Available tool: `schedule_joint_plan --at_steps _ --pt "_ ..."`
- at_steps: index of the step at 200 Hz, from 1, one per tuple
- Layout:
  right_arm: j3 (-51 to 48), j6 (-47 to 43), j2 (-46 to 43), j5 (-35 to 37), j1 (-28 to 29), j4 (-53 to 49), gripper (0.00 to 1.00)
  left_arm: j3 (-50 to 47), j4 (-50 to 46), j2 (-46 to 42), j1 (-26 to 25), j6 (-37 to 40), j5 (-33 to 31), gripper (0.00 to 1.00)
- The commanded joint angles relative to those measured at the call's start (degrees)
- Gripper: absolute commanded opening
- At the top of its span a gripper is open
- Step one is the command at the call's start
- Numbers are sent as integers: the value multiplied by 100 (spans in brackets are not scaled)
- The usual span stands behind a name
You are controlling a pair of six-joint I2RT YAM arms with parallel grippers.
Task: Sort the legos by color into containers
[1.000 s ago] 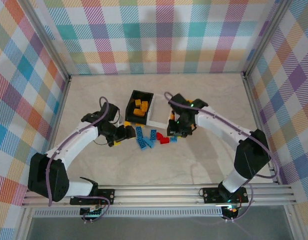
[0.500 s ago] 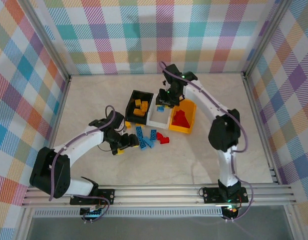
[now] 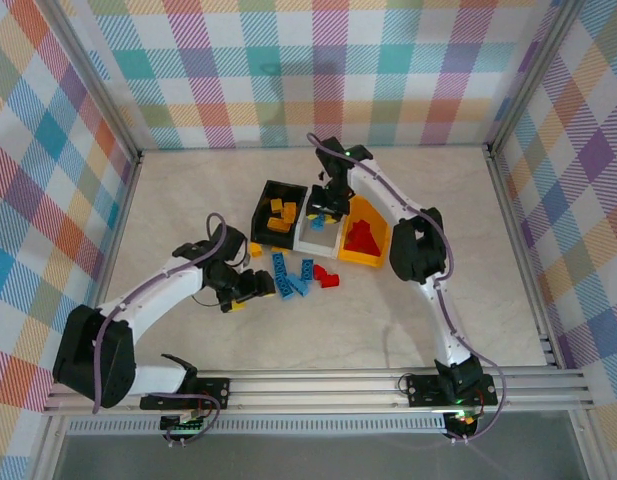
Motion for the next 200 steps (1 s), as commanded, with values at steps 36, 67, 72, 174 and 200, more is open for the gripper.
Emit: schedule_joint_plan --at_steps 36,67,72,174,200 --pt "-374 -139 -784 -56 -40 -162 56 585 327 704 -38 -75 152 81" --pt "-1246 51 -1664 -65 -32 130 58 1147 342 1148 -33 -114 70 82" --pt "-1569 114 -1886 -81 -25 267 58 1233 333 1229 -41 -118 50 82" --pt "-5478 962 -4691 -408 92 1638 58 2630 273 2944 -43 79 -538 64" --pt "-5527 905 -4783 -392 92 1577 58 2855 175 3246 -51 148 -599 61"
